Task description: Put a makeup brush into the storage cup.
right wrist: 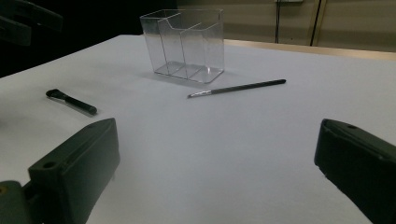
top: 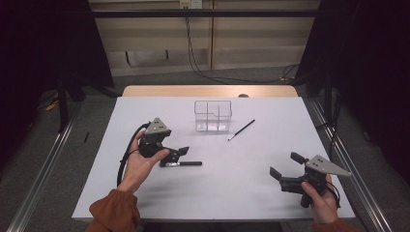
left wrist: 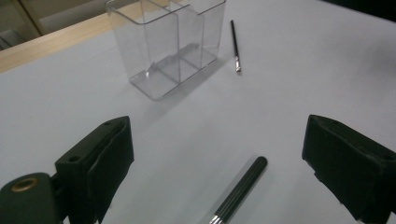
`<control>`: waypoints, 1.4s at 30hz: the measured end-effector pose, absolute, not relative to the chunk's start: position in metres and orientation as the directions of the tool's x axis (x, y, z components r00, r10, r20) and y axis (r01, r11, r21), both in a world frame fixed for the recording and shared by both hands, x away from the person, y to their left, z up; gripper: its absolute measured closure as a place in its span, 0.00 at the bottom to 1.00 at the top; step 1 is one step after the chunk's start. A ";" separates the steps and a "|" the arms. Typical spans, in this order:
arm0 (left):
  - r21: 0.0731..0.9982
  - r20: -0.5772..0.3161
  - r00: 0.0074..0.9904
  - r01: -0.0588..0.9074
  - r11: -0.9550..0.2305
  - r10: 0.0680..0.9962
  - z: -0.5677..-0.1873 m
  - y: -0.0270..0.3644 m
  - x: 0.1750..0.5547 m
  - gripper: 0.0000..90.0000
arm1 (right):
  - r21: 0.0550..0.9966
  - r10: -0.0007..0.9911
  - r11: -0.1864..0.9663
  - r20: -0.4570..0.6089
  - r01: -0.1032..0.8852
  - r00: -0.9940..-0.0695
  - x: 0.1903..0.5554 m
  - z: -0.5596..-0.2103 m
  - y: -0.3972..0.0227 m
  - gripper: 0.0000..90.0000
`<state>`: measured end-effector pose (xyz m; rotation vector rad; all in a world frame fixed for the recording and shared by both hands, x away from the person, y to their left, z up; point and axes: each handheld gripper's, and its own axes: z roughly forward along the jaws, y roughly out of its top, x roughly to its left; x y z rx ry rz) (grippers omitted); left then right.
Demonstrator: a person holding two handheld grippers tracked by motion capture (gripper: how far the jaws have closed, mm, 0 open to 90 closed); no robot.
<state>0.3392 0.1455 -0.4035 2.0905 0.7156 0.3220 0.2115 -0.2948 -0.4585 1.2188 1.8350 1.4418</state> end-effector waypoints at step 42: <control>0.398 -0.037 0.914 0.383 -0.833 0.403 -0.418 0.117 0.363 0.08 | 0.938 0.857 0.054 0.133 0.343 -0.498 0.212 -0.459 -0.292 0.00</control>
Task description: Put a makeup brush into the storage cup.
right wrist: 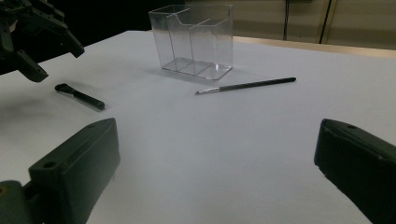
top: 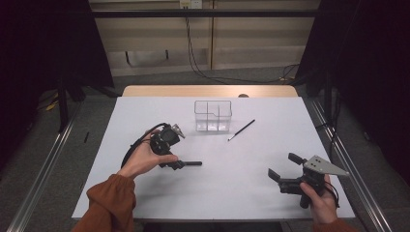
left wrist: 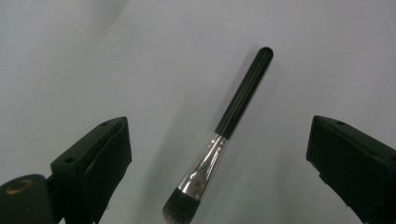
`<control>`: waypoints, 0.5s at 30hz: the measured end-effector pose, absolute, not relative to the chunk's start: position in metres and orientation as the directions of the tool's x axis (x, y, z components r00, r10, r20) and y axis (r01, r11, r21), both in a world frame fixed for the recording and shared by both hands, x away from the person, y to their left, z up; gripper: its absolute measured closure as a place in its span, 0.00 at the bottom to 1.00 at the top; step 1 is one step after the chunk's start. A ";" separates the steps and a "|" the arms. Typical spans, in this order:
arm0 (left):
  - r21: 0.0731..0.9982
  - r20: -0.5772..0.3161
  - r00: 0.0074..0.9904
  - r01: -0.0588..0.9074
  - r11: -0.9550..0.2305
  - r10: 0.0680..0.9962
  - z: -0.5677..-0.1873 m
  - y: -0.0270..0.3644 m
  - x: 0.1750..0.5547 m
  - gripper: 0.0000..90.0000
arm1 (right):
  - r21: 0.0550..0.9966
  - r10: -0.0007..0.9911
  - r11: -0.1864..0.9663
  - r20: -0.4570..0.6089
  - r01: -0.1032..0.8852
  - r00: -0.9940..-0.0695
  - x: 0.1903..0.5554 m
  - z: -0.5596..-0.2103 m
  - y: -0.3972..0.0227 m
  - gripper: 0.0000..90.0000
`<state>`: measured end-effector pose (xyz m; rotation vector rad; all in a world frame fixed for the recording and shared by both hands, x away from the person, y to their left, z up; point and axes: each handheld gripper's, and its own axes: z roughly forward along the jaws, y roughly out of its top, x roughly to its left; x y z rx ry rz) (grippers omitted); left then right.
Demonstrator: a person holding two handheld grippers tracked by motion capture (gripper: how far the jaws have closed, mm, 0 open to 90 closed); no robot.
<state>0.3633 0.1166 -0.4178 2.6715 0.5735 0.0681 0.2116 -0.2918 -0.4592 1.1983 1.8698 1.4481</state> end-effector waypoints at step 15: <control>0.300 -0.045 0.932 0.357 -0.885 0.360 -0.436 0.107 0.369 0.09 | 0.936 0.855 0.053 0.137 0.347 -0.500 0.212 -0.460 -0.292 0.00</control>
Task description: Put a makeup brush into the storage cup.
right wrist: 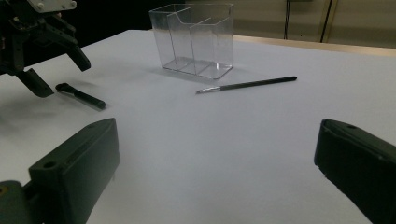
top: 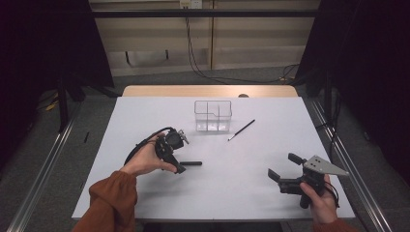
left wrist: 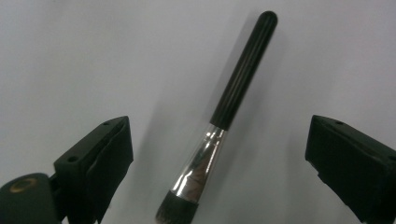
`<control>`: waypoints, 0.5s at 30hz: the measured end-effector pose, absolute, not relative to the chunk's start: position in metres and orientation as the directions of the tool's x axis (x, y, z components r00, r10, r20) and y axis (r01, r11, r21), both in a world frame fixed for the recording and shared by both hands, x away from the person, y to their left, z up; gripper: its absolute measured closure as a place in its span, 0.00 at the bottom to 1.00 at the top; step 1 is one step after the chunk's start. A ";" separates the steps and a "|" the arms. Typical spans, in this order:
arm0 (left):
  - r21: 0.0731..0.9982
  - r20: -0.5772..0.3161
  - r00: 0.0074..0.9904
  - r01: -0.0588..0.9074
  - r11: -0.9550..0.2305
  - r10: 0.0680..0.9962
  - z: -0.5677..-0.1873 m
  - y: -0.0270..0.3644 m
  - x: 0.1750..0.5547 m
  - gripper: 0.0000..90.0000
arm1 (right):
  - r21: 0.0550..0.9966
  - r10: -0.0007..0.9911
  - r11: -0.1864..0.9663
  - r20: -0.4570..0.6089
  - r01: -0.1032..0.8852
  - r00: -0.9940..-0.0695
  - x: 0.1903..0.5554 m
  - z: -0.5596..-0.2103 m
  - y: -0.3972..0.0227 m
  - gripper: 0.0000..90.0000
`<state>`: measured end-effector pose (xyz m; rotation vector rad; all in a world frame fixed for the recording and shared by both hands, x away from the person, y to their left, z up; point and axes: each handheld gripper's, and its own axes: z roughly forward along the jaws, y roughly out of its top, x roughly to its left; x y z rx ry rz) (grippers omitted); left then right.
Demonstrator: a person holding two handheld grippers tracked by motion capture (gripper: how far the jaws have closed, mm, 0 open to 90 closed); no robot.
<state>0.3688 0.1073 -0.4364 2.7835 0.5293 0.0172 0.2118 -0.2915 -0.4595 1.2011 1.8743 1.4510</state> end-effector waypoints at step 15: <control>0.237 -0.014 0.959 0.278 -0.931 0.283 -0.449 0.099 0.368 0.37 | 0.937 0.852 0.055 0.136 0.345 -0.506 0.212 -0.459 -0.291 0.00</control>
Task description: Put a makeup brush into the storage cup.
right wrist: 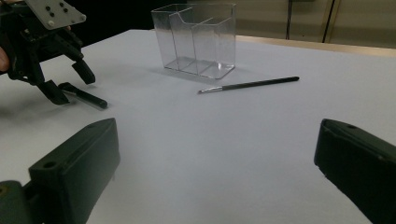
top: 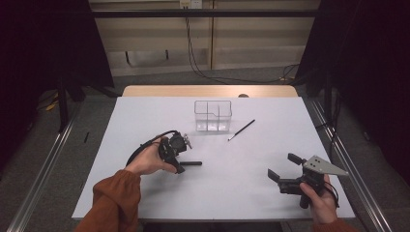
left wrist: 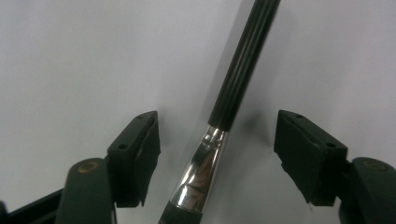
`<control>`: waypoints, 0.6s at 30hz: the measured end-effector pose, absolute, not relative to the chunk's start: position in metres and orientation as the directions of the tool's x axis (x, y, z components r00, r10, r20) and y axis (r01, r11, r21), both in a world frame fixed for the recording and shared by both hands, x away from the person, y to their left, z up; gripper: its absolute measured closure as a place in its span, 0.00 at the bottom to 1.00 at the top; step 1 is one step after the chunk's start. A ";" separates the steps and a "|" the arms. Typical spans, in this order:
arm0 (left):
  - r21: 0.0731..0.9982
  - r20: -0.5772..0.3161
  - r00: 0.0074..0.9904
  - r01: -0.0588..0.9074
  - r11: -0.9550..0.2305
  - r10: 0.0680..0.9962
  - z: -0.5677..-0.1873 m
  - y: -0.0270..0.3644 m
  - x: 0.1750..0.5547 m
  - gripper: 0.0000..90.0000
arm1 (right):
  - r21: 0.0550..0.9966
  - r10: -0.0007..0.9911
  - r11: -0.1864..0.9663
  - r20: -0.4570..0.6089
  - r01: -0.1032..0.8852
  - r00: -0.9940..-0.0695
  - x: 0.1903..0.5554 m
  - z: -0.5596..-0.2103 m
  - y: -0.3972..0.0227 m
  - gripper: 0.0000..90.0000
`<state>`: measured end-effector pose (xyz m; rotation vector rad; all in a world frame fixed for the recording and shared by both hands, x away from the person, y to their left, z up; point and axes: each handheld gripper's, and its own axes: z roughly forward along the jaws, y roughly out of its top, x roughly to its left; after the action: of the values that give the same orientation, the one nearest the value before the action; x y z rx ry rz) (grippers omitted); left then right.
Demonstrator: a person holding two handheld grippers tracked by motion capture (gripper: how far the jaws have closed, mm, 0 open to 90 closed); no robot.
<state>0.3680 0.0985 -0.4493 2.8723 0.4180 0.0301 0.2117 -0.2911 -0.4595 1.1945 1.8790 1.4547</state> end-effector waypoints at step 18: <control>0.195 -0.073 0.951 0.309 -0.931 0.300 -0.448 0.098 0.377 0.71 | 0.938 0.851 0.060 0.130 0.340 -0.509 0.212 -0.459 -0.290 0.00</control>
<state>0.3774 0.0980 -0.4480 2.8995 0.4574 -0.0619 0.2116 -0.2902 -0.4593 1.1857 1.8810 1.4540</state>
